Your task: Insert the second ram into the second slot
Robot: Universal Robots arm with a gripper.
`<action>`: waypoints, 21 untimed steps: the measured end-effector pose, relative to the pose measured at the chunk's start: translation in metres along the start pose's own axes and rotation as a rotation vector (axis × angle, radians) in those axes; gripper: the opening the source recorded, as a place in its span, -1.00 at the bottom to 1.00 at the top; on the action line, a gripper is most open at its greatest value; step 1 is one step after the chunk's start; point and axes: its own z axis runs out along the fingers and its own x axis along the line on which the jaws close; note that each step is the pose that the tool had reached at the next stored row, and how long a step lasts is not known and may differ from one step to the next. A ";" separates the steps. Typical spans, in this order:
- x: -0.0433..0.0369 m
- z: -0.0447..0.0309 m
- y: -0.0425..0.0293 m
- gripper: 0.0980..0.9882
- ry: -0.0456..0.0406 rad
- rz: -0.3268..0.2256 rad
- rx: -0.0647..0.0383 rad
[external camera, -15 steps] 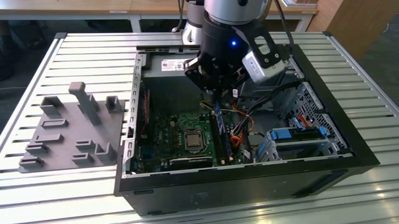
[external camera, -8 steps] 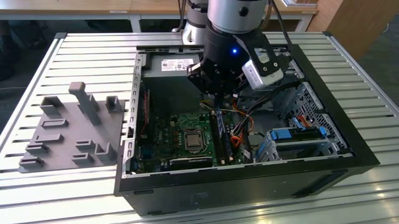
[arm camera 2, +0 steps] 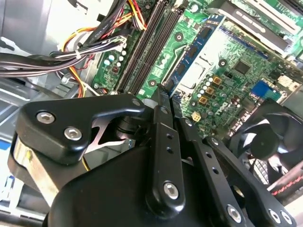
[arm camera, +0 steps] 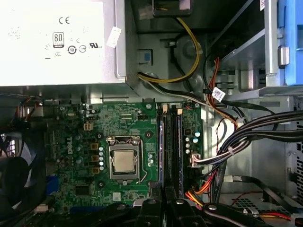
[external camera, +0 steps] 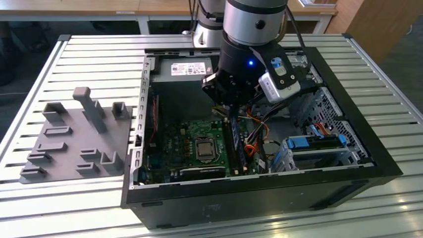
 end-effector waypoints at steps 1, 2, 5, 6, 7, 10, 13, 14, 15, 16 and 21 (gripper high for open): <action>0.0000 0.0019 0.0000 -0.90 0.0000 -0.002 0.000; 0.0000 0.0037 0.0000 -0.90 -0.0001 -0.005 0.000; -0.0001 0.0092 0.0001 -0.90 -0.0002 -0.012 0.000; -0.0001 0.0111 0.0001 -0.90 -0.0002 -0.014 0.000; -0.0002 0.0129 0.0001 -0.90 -0.0001 -0.016 0.000; -0.0003 0.0183 0.0002 -0.90 -0.0001 -0.024 0.000; -0.0006 0.0237 0.0003 -0.90 0.0000 -0.025 0.000; -0.0008 0.0255 0.0003 -0.90 0.0000 -0.026 0.000; -0.0010 0.0274 0.0004 -0.90 0.0000 -0.026 0.000; -0.0011 0.0292 0.0005 -0.90 0.0000 -0.026 0.000; -0.0020 0.0382 0.0009 -0.90 0.0000 -0.026 0.000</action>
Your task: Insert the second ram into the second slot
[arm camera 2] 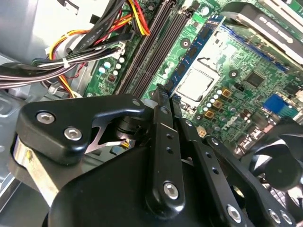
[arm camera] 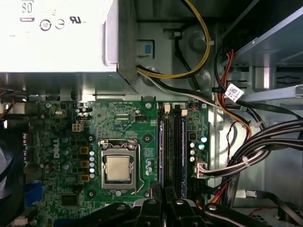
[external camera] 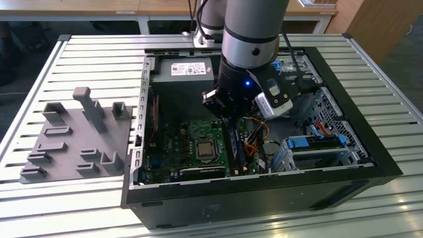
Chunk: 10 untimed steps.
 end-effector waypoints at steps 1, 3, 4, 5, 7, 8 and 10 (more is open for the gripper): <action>-0.0004 0.0019 0.0001 -0.90 0.0000 0.000 0.000; -0.0020 0.0056 0.0004 -0.90 -0.0001 0.000 0.000; -0.0032 0.0073 0.0005 -0.90 0.0000 0.000 0.000; -0.0043 0.0091 0.0006 -0.90 0.0001 0.000 0.000; -0.0058 0.0127 0.0008 -0.90 0.0004 0.000 0.000; -0.0065 0.0145 0.0010 -0.90 0.0006 0.000 0.000; -0.0083 0.0182 0.0010 -0.90 0.0010 0.000 0.000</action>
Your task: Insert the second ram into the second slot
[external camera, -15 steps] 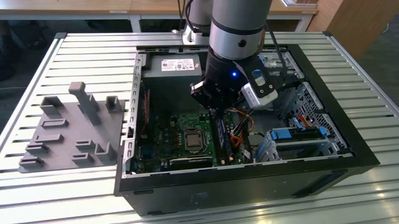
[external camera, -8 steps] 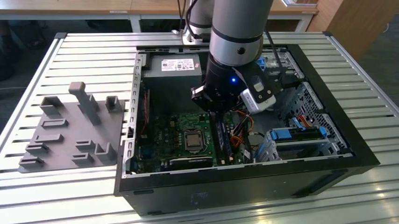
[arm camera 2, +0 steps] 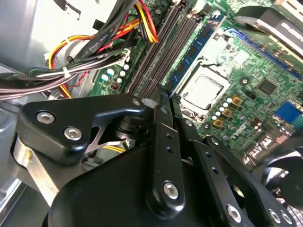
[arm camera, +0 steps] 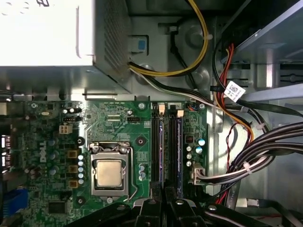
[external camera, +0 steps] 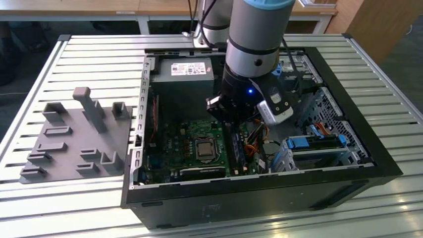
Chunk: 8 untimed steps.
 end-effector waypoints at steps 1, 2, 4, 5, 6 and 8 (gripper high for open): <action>-0.0007 0.0017 0.0000 -0.90 0.0003 0.000 0.000; -0.0009 0.0029 0.0001 -0.90 0.0010 0.000 0.000; -0.0009 0.0028 0.0000 -0.90 0.0012 0.000 0.000; -0.0009 0.0029 0.0001 -0.90 0.0013 0.000 0.000; -0.0009 0.0030 0.0000 -0.90 0.0013 0.000 0.000; -0.0010 0.0063 0.0003 -0.90 0.0013 0.003 0.000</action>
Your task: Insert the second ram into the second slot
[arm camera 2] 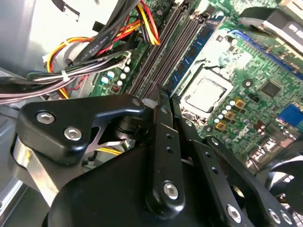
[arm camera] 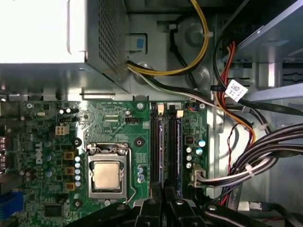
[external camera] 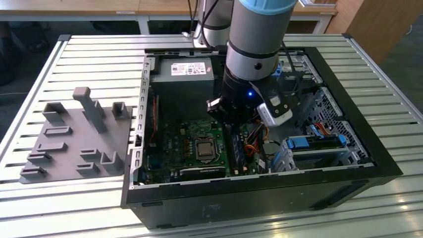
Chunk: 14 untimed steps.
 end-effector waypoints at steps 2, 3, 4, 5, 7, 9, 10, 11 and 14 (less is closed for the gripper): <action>0.0000 0.0035 0.0001 -0.90 0.0001 0.004 0.000; 0.0000 0.0053 0.0001 -0.90 0.0001 0.005 0.000; 0.0000 0.0071 0.0001 -0.90 0.0001 0.006 0.000; 0.0000 0.0089 0.0001 -0.90 0.0001 0.008 0.000; -0.0001 0.0125 0.0001 -0.90 0.0002 0.013 0.000; -0.0001 0.0162 0.0002 -0.90 0.0002 0.020 0.000; -0.0001 0.0181 0.0002 -0.90 0.0003 0.023 0.000; -0.0001 0.0198 0.0002 -0.90 0.0003 0.025 0.000; -0.0001 0.0209 0.0002 -0.90 0.0004 0.025 0.000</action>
